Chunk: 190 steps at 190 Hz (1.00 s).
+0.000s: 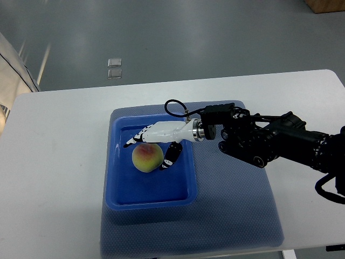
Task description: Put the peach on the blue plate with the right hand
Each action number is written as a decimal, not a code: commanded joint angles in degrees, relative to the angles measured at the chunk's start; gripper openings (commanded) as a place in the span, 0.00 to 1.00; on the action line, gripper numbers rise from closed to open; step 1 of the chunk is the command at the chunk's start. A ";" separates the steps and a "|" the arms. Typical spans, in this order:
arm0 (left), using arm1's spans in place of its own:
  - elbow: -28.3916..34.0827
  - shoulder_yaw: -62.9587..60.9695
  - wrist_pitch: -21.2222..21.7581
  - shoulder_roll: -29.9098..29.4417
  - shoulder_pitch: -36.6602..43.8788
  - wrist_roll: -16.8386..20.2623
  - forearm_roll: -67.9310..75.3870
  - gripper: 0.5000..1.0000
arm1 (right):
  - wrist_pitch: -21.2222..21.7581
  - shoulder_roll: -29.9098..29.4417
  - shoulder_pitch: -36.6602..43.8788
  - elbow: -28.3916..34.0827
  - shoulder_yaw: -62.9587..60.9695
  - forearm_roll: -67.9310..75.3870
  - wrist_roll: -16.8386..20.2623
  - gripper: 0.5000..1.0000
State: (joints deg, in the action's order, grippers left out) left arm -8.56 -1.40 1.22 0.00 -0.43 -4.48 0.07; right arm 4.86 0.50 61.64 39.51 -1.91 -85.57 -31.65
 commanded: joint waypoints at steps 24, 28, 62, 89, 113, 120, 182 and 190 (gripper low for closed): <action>0.12 0.00 0.01 0.00 -0.01 0.00 0.02 1.00 | 0.68 1.43 -0.12 0.04 -5.56 10.59 -0.08 0.86; 0.12 0.00 0.01 0.00 -0.01 0.00 0.02 1.00 | 0.68 1.60 -0.12 -0.05 -6.00 11.21 -0.08 0.86; 0.12 0.00 0.01 0.00 -0.01 0.00 -0.07 1.00 | 2.96 5.82 -2.67 -0.22 -12.06 24.39 -0.08 0.86; 0.12 0.00 0.01 0.00 -0.01 0.00 -0.07 1.00 | 3.67 8.90 -5.30 -0.40 -13.56 32.92 -0.08 0.86; 0.12 0.00 0.01 0.00 -0.01 0.00 0.01 1.00 | 3.58 10.04 -7.68 -1.89 -15.84 40.47 -0.08 0.86; 0.12 0.00 0.01 0.00 -0.01 0.00 -0.07 1.00 | 3.67 10.04 -8.29 -2.86 -16.99 42.32 -0.08 0.86; 0.12 0.00 0.01 0.00 -0.01 0.00 0.02 1.00 | 4.11 9.69 -14.80 -7.25 -31.66 62.28 0.10 0.86; 0.12 0.00 0.01 0.00 -0.01 0.00 -0.07 1.00 | 4.11 9.60 -15.50 -7.96 -32.72 65.44 0.10 0.86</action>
State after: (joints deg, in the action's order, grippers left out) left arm -8.43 -1.41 1.26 0.00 -0.45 -4.48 0.02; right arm 8.92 10.27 47.73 32.70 -31.36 -27.17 -31.65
